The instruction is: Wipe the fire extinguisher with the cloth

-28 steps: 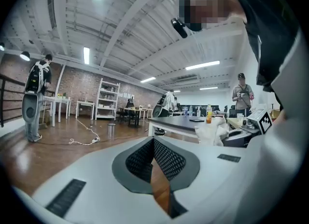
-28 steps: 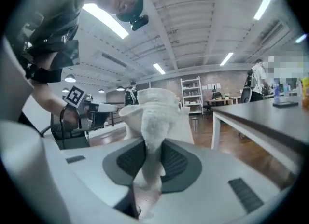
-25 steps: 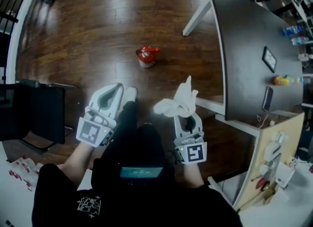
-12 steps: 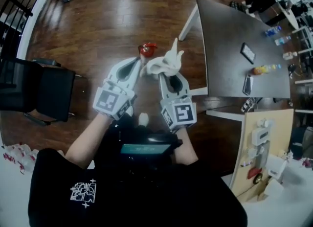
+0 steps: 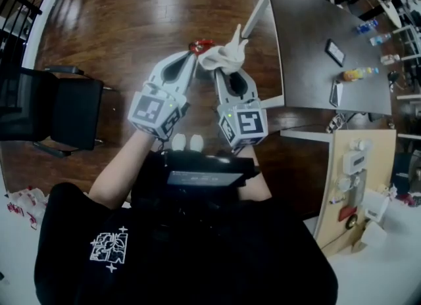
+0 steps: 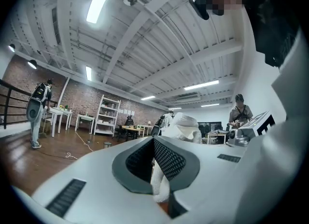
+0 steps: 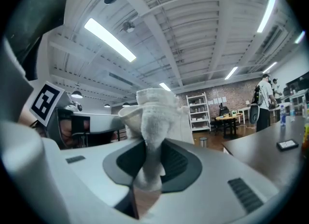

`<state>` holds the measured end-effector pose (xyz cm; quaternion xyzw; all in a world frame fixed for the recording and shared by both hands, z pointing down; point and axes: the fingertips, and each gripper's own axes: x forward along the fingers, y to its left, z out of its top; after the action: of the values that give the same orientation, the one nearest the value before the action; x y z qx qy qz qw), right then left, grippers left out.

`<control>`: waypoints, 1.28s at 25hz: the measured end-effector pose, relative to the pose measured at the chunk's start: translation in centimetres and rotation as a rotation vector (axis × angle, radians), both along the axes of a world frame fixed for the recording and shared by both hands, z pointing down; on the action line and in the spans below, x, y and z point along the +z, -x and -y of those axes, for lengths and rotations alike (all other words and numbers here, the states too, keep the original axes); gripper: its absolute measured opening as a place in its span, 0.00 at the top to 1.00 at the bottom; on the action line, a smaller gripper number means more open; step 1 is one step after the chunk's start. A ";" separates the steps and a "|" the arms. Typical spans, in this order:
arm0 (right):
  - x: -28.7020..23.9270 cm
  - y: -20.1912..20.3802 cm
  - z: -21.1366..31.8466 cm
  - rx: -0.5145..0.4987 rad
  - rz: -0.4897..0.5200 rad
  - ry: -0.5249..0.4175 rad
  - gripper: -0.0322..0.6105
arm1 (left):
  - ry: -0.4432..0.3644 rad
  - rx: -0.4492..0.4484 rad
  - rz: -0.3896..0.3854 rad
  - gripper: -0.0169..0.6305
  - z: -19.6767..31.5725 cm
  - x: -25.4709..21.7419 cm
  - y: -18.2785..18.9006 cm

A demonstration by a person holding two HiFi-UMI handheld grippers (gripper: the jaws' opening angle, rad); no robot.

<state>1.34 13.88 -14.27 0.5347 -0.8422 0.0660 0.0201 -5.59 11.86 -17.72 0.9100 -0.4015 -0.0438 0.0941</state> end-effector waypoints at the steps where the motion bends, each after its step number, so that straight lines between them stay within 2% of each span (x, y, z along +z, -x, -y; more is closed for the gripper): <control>1: 0.0 0.3 -0.2 0.000 -0.005 0.001 0.80 | 0.000 0.002 -0.001 0.97 -0.1 0.0 0.2; 32: -0.8 2.2 -1.2 0.073 -0.047 -0.015 0.80 | -0.020 0.043 -0.017 0.97 -1.0 -0.6 2.8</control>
<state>-0.88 15.10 -15.03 0.5668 -0.8218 0.0478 0.0338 -8.36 12.88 -18.32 0.9189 -0.3805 -0.0537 0.0893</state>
